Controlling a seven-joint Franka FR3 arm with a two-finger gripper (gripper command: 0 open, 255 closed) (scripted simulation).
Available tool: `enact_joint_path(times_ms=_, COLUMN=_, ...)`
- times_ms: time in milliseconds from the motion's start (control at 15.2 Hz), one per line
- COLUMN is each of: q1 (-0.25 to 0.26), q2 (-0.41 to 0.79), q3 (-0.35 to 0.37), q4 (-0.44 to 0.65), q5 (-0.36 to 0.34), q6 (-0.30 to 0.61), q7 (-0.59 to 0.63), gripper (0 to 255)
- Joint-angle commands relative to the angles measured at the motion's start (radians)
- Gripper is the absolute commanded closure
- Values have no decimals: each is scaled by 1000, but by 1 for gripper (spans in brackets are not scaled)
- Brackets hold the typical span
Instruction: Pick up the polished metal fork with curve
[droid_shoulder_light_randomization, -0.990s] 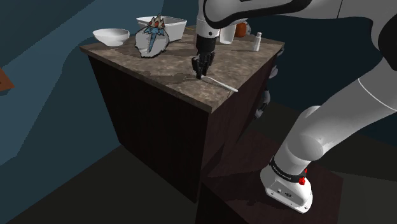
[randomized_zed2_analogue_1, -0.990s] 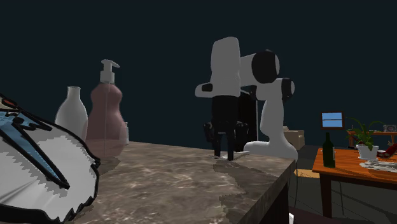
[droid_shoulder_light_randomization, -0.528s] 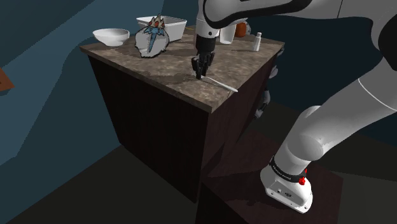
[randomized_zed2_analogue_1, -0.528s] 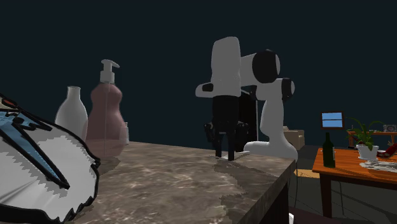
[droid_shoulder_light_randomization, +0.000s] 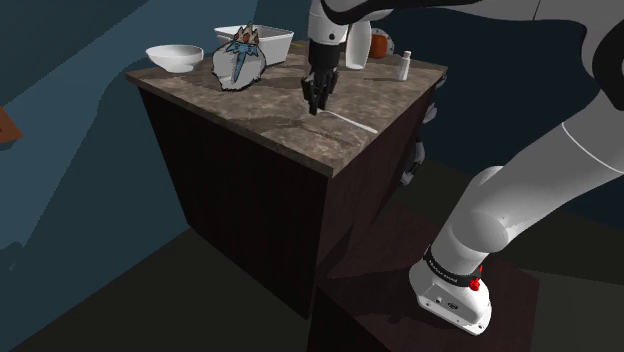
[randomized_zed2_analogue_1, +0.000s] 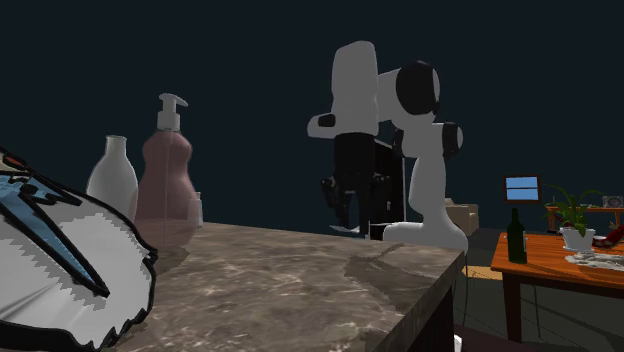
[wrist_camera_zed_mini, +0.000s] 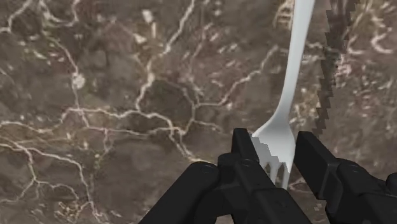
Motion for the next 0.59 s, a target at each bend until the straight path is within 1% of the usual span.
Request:
enact_joint_path(times_ms=0, q1=0, q2=5, q3=0, q4=33, q5=-1, q6=-28, q7=1, gripper=255)
enact_joint_path(times_ms=396, q1=-2, q2=18, q3=-2, q4=126, q5=-3, q6=-108, q7=2, gripper=255)
enact_joint_path(times_ms=528, q1=-2, q2=18, q3=-2, q4=128, q5=-3, q6=-110, q7=2, gripper=255)
